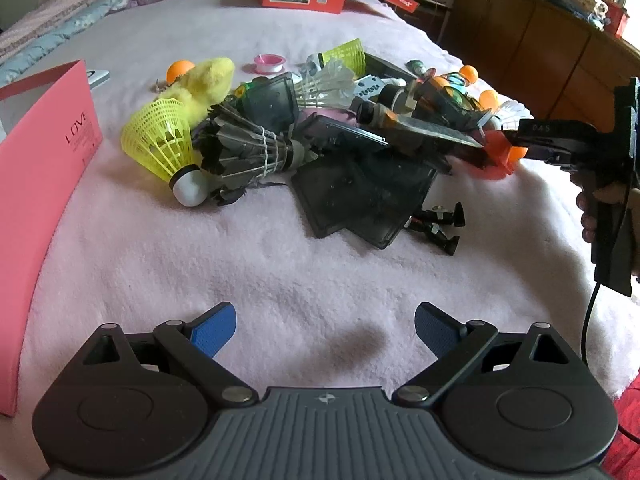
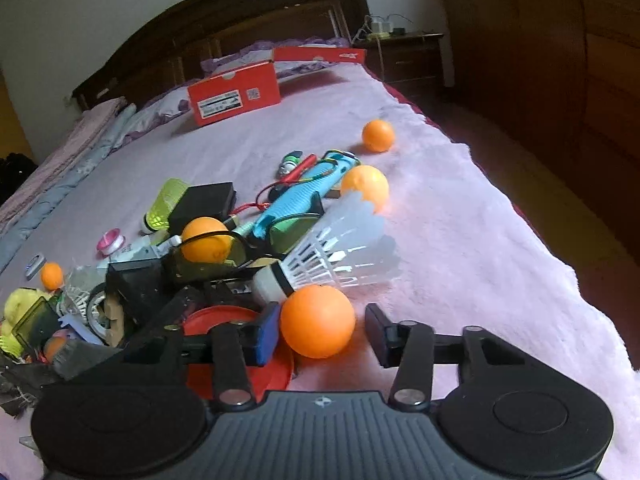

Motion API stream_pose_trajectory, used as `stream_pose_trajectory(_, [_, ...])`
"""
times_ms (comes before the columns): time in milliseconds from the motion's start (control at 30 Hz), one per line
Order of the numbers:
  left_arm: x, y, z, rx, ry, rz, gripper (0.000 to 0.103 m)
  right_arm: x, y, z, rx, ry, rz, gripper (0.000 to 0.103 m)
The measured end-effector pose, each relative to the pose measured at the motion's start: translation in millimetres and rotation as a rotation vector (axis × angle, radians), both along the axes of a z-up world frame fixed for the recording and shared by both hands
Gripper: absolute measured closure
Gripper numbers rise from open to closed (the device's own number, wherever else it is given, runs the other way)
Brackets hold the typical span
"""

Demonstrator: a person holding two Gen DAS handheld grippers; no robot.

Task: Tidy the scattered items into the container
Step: 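Move the right tool toward an orange ping-pong ball by the heap, then close the right gripper on the orange ping-pong ball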

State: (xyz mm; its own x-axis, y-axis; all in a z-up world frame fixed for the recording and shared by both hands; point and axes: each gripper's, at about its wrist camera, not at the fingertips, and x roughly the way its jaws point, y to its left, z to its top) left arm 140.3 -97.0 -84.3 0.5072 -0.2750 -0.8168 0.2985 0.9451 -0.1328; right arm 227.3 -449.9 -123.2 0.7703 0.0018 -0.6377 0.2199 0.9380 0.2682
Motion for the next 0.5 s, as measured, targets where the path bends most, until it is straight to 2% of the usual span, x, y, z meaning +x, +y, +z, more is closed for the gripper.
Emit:
stream_pose_trajectory(267, [-2.7,-0.9,5.0,-0.016,-0.007,-0.009,0.006,-32.1,11.2,19.1,0.007,-0.057,0.016,0.061])
stream_pose_trajectory(500, [-10.3,-0.9,4.2,-0.009,-0.006,-0.017,0.006,-90.8,58.1,29.3,0.09,-0.048,0.135,0.061])
